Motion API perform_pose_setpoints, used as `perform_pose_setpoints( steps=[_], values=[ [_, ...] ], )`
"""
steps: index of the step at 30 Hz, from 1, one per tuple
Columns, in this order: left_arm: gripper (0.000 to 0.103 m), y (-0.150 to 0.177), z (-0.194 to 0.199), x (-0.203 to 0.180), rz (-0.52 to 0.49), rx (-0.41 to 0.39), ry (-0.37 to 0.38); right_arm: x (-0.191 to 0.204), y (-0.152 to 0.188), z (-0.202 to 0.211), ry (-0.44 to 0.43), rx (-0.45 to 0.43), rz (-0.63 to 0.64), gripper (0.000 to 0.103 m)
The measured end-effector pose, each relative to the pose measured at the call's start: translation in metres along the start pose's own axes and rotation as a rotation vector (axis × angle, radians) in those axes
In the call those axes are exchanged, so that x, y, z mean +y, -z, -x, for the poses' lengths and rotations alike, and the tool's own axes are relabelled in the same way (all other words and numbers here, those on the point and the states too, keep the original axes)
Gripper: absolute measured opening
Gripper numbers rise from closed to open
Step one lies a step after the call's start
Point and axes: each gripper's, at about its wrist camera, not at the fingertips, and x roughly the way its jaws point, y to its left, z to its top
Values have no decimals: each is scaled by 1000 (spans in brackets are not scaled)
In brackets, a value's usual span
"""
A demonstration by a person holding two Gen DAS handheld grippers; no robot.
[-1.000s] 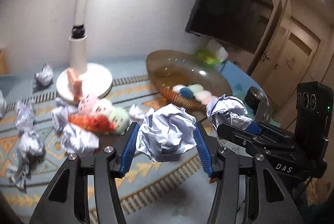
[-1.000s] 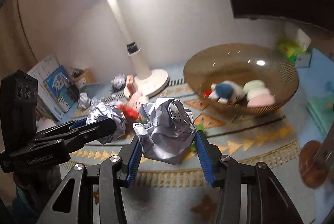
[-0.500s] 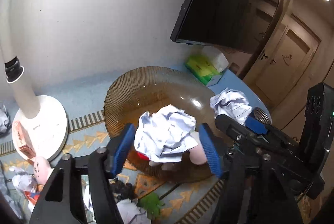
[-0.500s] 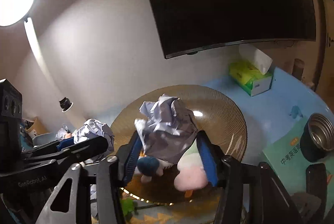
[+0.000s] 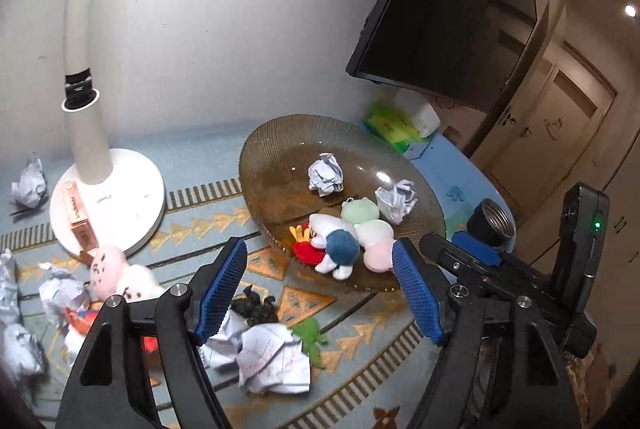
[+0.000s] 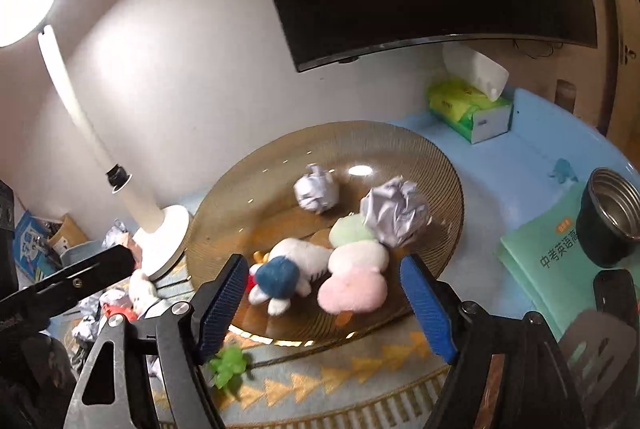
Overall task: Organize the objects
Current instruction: 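Carry both paper balls over the bowl and open both tools to drop them, then withdraw both tools from the bowl back over the table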
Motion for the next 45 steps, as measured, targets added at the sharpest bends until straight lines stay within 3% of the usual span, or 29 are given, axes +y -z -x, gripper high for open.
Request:
perform_pose_setpoints(
  steps=[6, 9, 13, 16, 21, 25, 28, 34, 41, 45],
  values=[
    [74, 42, 57, 14, 22, -49, -24, 38, 18, 18, -106, 11, 49, 77],
    [74, 79, 78, 36, 101, -65, -54, 68, 38, 28, -190, 10, 84, 77],
    [74, 128, 100, 78, 189, -77, -228, 114, 79, 27, -218, 5, 184, 77],
    [74, 148, 115, 109, 264, -95, -347, 136, 101, 27, -232, -23, 190, 77],
    [74, 160, 124, 137, 323, -127, -455, 173, 120, 15, -266, 27, 261, 77],
    [74, 169, 124, 158, 413, -115, -415, 183, 132, 0, -258, 60, 296, 77],
    [74, 171, 128, 166, 453, -137, -399, 180, 137, -21, -238, 141, 275, 77],
    [74, 173, 126, 163, 444, -128, -387, 168, 134, -33, -256, 190, 206, 77],
    [74, 174, 126, 164, 436, -131, -393, 177, 137, -28, -236, 175, 256, 77],
    [74, 176, 129, 162, 432, -138, -394, 179, 136, -13, -219, 88, 274, 77]
  ],
)
